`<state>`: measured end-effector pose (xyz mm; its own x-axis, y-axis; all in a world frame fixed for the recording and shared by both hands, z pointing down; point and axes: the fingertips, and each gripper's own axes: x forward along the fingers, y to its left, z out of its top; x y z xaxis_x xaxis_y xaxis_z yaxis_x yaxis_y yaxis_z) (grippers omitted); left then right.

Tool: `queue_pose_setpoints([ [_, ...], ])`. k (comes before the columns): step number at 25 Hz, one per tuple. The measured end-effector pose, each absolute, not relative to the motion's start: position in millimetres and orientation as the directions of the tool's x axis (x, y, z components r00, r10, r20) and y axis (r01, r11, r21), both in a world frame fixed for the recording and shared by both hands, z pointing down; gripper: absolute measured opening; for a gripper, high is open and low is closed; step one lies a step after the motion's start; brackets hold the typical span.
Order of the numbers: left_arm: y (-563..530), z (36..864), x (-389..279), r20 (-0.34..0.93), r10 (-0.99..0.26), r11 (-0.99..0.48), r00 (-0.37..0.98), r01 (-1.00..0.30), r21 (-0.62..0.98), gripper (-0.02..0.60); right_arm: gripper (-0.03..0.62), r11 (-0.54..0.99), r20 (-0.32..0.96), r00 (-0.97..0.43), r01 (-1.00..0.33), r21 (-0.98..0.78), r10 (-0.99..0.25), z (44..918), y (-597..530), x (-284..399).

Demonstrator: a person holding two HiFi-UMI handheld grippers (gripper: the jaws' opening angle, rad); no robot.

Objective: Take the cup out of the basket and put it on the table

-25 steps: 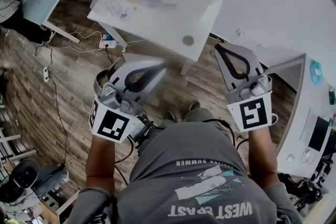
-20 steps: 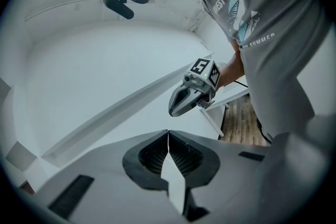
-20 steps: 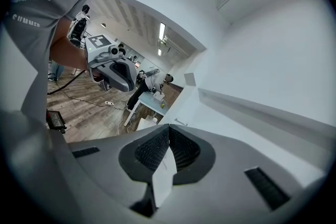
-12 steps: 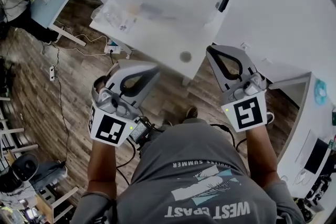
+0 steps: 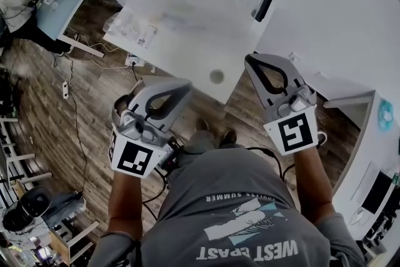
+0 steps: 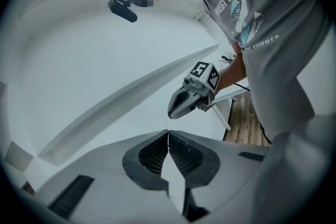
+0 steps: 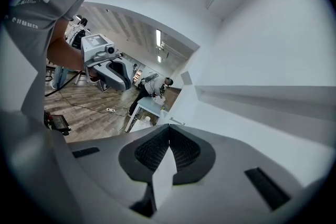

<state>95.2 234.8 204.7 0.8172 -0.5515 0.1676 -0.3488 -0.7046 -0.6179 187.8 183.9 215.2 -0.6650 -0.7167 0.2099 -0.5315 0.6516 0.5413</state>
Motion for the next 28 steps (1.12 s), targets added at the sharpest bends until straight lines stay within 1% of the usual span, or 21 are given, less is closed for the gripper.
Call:
queue_pose_setpoints([
  [4, 212, 211, 94, 0.18, -0.526, -0.722, 0.831, -0.324, -0.612, 0.015, 0.012, 0.642, 0.229, -0.641, -0.539, 0.545, -0.733, 217, 167, 185],
  [11, 170, 195, 78, 0.101, -0.472, -0.717, 0.876, -0.315, -0.622, 0.015, 0.011, 0.588, 0.221, -0.582, -0.573, 0.57, -0.782, 204, 133, 175],
  [15, 152, 202, 60, 0.12, -0.452, -0.734, 0.884, -0.292, -0.613, 0.015, 0.011, 0.575, 0.233, -0.559, -0.577, 0.58, -0.796, 206, 119, 160],
  [20, 136, 207, 47, 0.094, -0.424, -0.744, 0.901, -0.287, -0.603, 0.015, 0.011, 0.558, 0.244, -0.53, -0.584, 0.59, -0.812, 208, 107, 148],
  [23, 127, 211, 45, 0.093, -0.424, -0.753, 0.901, -0.293, -0.589, 0.015, 0.011, 0.567, 0.261, -0.529, -0.577, 0.588, -0.808, 211, 100, 146],
  [28, 109, 210, 54, 0.093, -0.439, -0.744, 0.894, -0.303, -0.596, 0.015, 0.012, 0.578, 0.248, -0.552, -0.571, 0.583, -0.796, 208, 77, 153],
])
